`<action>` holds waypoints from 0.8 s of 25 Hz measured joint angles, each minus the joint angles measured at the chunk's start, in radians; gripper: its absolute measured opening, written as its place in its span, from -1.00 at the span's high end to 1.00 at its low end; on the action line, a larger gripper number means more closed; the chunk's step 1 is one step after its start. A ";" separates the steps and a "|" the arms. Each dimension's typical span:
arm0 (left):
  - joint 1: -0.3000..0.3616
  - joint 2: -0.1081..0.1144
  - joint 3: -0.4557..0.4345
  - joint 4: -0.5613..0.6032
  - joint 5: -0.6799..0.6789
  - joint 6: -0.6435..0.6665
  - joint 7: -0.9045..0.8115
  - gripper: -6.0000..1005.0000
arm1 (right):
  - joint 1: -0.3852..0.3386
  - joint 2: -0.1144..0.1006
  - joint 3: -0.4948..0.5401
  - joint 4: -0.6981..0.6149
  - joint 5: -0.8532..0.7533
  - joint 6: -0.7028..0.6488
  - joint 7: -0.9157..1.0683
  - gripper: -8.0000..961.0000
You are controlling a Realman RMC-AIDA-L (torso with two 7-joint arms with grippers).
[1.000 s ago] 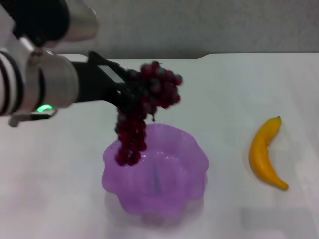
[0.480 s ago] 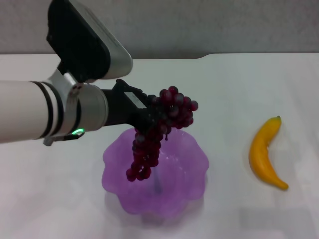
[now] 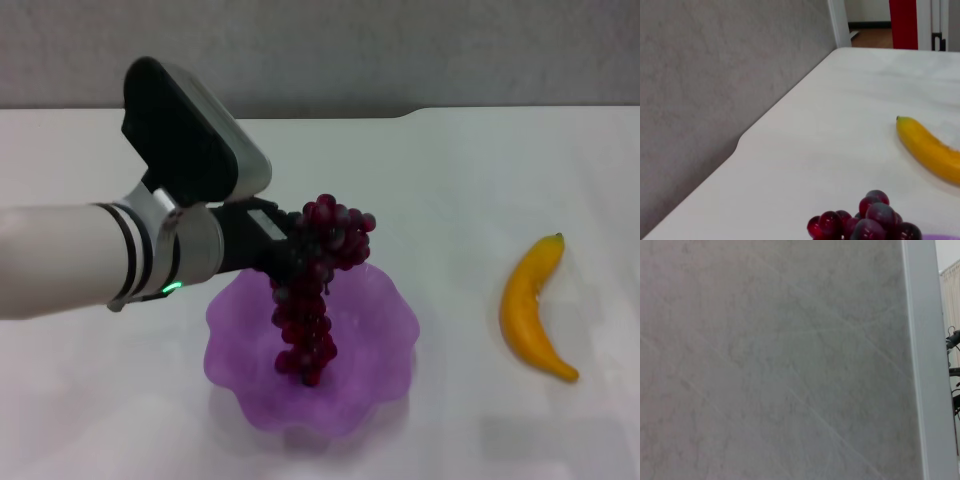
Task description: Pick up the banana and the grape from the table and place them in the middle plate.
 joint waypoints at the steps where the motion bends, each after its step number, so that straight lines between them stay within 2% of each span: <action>1: -0.002 0.000 0.003 0.013 0.002 0.007 0.003 0.62 | 0.000 0.000 0.000 0.000 0.000 0.000 0.000 -0.89; 11: -0.005 0.003 0.006 0.066 0.017 -0.007 0.047 0.63 | -0.004 0.000 0.000 0.000 0.000 0.000 0.000 -0.89; 20: -0.016 -0.001 0.019 0.126 0.091 -0.026 0.014 0.63 | -0.004 -0.001 0.000 0.000 0.000 0.000 0.000 -0.89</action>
